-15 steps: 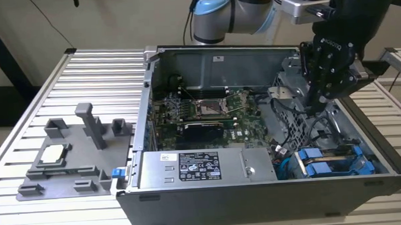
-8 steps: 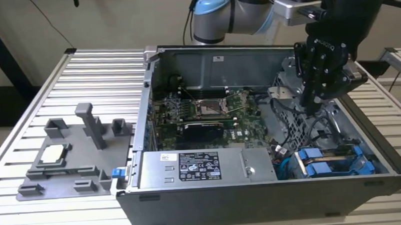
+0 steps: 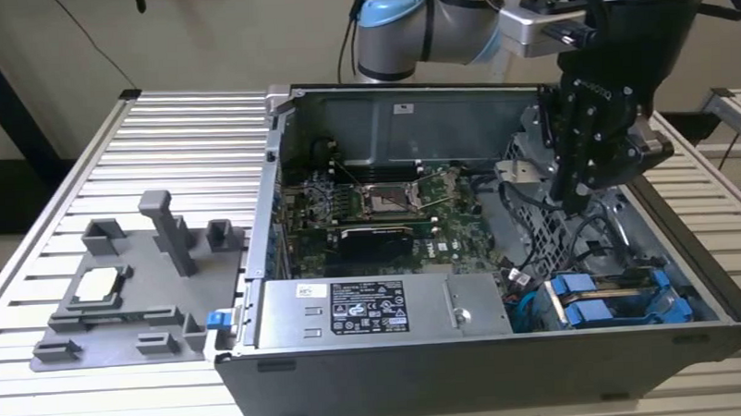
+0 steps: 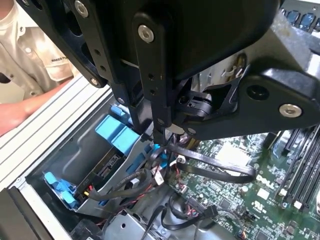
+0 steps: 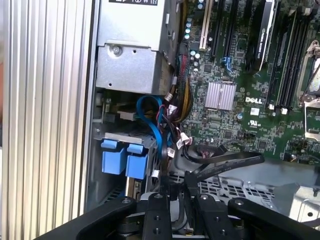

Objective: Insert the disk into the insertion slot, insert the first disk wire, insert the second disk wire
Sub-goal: 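Insert the first disk wire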

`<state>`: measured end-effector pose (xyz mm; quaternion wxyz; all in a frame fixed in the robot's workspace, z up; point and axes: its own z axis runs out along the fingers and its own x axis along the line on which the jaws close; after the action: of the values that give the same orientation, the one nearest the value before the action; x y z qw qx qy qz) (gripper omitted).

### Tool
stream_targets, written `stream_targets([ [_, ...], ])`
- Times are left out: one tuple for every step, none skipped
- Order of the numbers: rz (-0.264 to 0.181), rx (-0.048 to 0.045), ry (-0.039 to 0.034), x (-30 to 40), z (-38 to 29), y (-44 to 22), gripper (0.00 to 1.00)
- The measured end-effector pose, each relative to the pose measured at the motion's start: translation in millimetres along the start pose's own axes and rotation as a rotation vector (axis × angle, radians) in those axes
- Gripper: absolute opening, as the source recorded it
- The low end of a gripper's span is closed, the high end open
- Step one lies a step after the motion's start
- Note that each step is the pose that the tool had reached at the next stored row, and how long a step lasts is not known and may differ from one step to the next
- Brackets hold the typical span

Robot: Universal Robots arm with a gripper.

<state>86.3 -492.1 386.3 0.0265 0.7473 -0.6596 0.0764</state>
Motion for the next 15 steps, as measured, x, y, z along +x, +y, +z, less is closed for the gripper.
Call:
stream_targets([
  [0.0, 0.0003, 0.0017, 0.0, 0.4, 0.2, 0.27],
  [0.0, 0.0007, 0.0037, 0.0, 0.9, 0.3, 0.27],
  [0.0, 0.0009, 0.0071, -0.1, 1.4, 0.4, 0.27],
  [-0.001, 0.0007, 0.0116, -0.1, 1.9, 0.5, 0.27],
  [-0.001, 0.0004, 0.0165, -0.2, 2.2, 0.5, 0.27],
  [-0.001, -0.0001, 0.0214, -0.2, 2.4, 0.6, 0.27],
  [-0.002, -0.0006, 0.0252, -0.3, 2.5, 0.7, 0.27],
  [-0.002, -0.0009, 0.0279, -0.3, 2.5, 1.0, 0.27],
  [-0.002, -0.0011, 0.0297, -0.3, 2.5, 1.3, 0.27],
  [-0.002, -0.0012, 0.0317, -0.4, 2.5, 1.7, 0.27],
  [-0.002, -0.0013, 0.034, -0.5, 2.5, 2.1, 0.24],
  [-0.002, -0.0014, 0.0357, -0.5, 2.5, 2.2, 0.24],
  [-0.003, -0.0015, 0.0367, -0.4, 2.5, 2.2, 0.24],
  [-0.003, -0.0015, 0.0371, -0.4, 2.4, 2.3, 0.17],
  [-0.003, -0.0015, 0.0376, -0.4, 2.4, 2.3, 0.17],
])
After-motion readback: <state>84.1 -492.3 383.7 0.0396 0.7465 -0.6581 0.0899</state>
